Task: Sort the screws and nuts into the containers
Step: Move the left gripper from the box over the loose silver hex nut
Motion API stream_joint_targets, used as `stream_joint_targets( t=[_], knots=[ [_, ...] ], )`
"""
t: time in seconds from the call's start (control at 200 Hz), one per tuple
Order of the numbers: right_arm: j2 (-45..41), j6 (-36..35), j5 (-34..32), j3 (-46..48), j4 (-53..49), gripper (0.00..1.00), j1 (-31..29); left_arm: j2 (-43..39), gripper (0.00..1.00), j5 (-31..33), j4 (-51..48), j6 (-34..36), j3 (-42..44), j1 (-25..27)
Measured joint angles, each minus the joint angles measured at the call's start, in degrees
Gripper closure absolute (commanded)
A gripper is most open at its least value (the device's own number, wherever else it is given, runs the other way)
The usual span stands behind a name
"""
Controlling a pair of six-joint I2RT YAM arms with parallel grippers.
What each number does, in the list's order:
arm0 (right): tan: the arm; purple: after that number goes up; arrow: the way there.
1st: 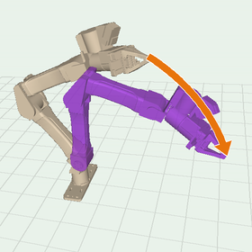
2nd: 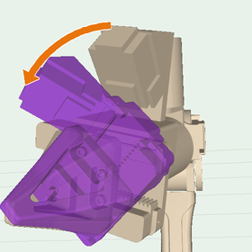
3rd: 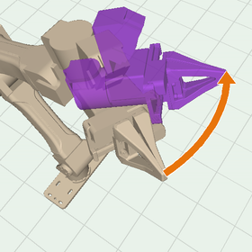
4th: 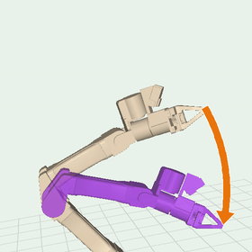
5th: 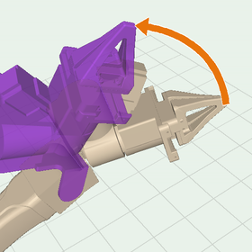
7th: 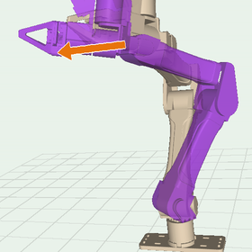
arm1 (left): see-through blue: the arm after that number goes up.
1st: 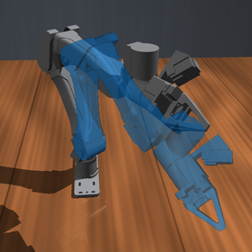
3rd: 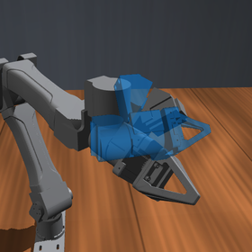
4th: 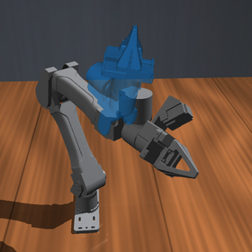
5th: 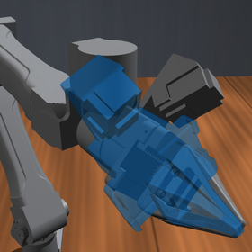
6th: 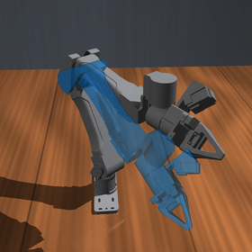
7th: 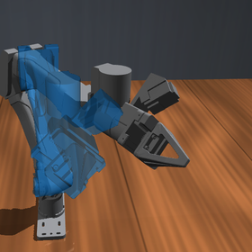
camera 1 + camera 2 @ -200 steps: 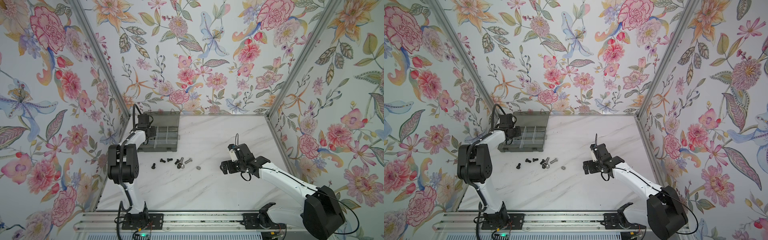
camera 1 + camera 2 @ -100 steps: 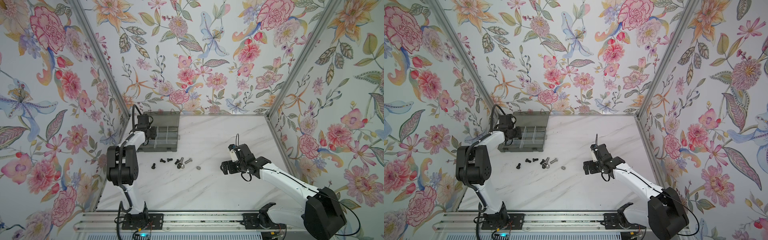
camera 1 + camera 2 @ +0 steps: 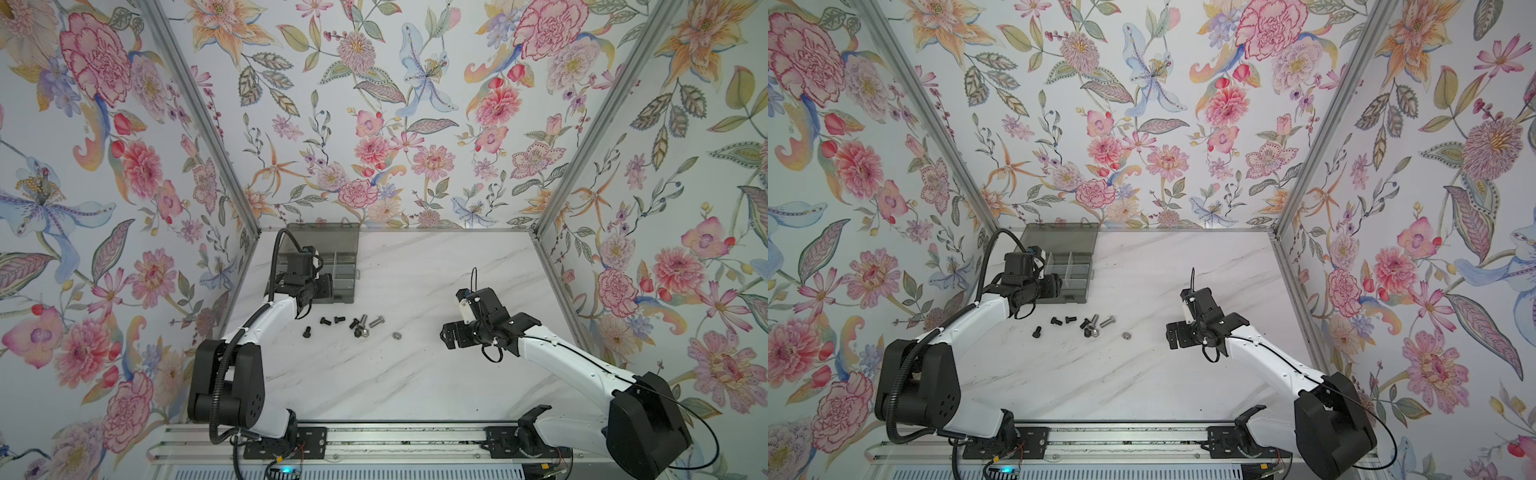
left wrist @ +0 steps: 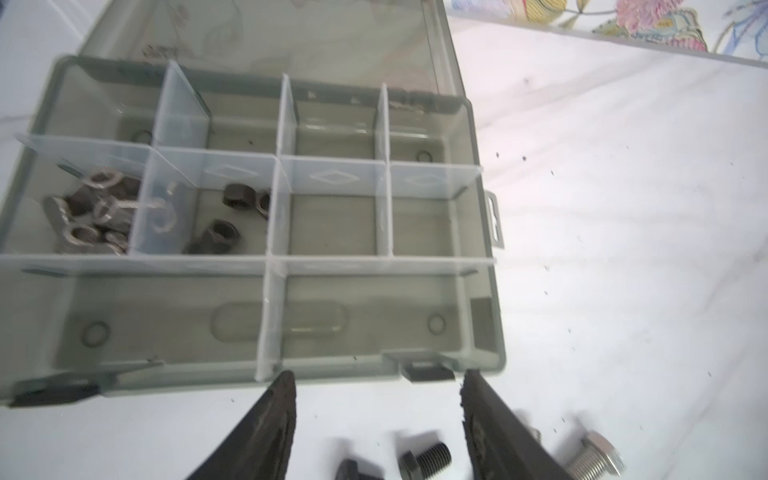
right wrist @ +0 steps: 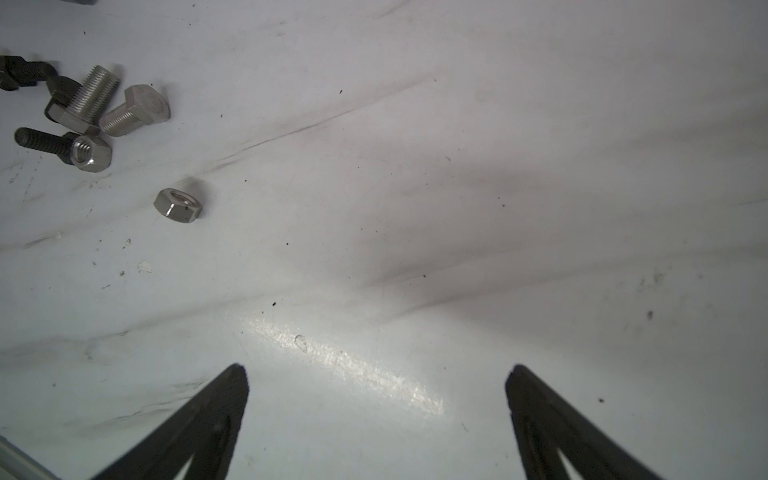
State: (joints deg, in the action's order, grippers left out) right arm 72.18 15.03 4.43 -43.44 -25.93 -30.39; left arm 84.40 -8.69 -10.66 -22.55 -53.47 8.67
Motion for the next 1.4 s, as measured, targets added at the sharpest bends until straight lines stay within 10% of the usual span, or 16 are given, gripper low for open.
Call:
stream_joint_targets(
  t=[0.601,1.396],
  knots=[
    [2.1,0.0,0.1,-0.5,0.0,0.01,-1.0,-11.4,0.31,1.4,3.5,-11.7,10.7,22.9],
    [2.6,0.0,-0.2,-0.5,0.0,0.01,-1.0,12.4,0.30,1.4,5.1,-15.0,-1.5,38.1]
  ],
)
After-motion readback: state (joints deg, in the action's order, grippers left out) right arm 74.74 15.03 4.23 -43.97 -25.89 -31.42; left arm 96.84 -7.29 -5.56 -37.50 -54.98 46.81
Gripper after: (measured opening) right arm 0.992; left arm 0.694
